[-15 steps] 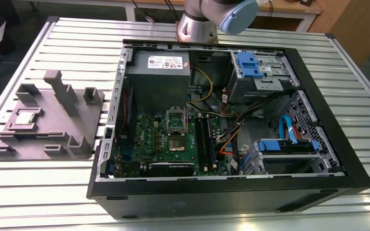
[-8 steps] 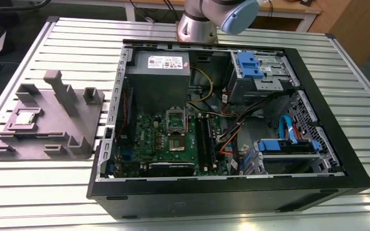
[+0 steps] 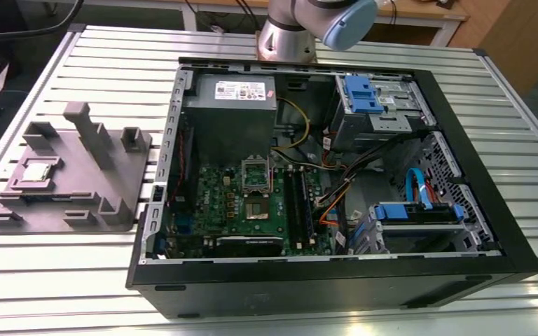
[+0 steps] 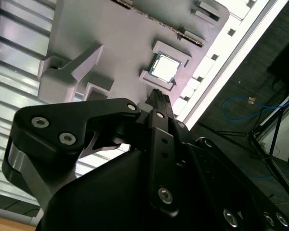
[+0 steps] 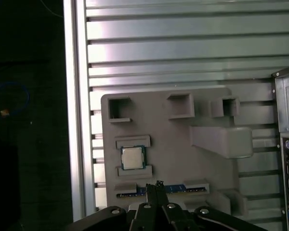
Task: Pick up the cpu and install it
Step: 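Reach for the cpu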
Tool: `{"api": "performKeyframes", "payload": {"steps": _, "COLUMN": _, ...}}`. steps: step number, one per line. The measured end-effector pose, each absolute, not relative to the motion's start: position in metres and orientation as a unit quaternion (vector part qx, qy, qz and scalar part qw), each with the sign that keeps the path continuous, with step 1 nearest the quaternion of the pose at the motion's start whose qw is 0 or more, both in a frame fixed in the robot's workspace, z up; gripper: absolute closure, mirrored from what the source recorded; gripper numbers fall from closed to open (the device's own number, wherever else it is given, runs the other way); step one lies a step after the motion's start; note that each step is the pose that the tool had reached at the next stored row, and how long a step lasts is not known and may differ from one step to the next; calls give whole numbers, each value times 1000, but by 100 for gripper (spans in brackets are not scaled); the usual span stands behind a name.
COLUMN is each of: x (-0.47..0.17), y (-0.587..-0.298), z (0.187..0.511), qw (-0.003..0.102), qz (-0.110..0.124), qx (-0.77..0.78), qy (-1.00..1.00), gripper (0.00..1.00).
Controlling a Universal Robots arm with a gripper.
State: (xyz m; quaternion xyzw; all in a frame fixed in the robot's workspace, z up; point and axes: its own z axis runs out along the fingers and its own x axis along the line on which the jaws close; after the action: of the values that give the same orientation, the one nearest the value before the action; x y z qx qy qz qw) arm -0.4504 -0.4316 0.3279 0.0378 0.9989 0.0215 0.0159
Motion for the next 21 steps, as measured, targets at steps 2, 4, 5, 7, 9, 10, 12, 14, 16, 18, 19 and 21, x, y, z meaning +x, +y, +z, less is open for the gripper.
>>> {"api": "performKeyframes", "payload": {"steps": 2, "x": -451, "y": -432, "z": 325, "qw": 15, "qz": 21, "qx": 38, "qy": 999, "gripper": 90}}
{"api": "performKeyframes", "payload": {"steps": 4, "x": -451, "y": -432, "z": 321, "qw": 14, "qz": 21, "qx": 38, "qy": 999, "gripper": 90}}
{"api": "performKeyframes", "payload": {"steps": 5, "x": -450, "y": -432, "z": 319, "qw": 14, "qz": 21, "qx": 38, "qy": 999, "gripper": 90}}
{"api": "performKeyframes", "payload": {"steps": 7, "x": -450, "y": -432, "z": 316, "qw": 14, "qz": 21, "qx": 38, "qy": 999, "gripper": 90}}
{"api": "performKeyframes", "payload": {"steps": 9, "x": -451, "y": -432, "z": 312, "qw": 13, "qz": 21, "qx": 38, "qy": 999, "gripper": 90}}
{"api": "performKeyframes", "payload": {"steps": 10, "x": -451, "y": -432, "z": 310, "qw": 13, "qz": 21, "qx": 38, "qy": 999, "gripper": 90}}
{"api": "performKeyframes", "payload": {"steps": 12, "x": -451, "y": -432, "z": 307, "qw": 13, "qz": 21, "qx": 38, "qy": 999, "gripper": 90}}
{"api": "performKeyframes", "payload": {"steps": 14, "x": -451, "y": -432, "z": 304, "qw": 13, "qz": 21, "qx": 38, "qy": 999, "gripper": 90}}
{"api": "performKeyframes", "payload": {"steps": 16, "x": -451, "y": -432, "z": 300, "qw": 13, "qz": 21, "qx": 38, "qy": 999, "gripper": 90}}
{"api": "performKeyframes", "payload": {"steps": 18, "x": -451, "y": -432, "z": 296, "qw": 13, "qz": 21, "qx": 38, "qy": 999, "gripper": 90}}
{"api": "performKeyframes", "payload": {"steps": 19, "x": -451, "y": -432, "z": 295, "qw": 12, "qz": 21, "qx": 38, "qy": 999, "gripper": 90}}
{"api": "performKeyframes", "payload": {"steps": 21, "x": -452, "y": -432, "z": 291, "qw": 12, "qz": 21, "qx": 38, "qy": 999, "gripper": 90}}
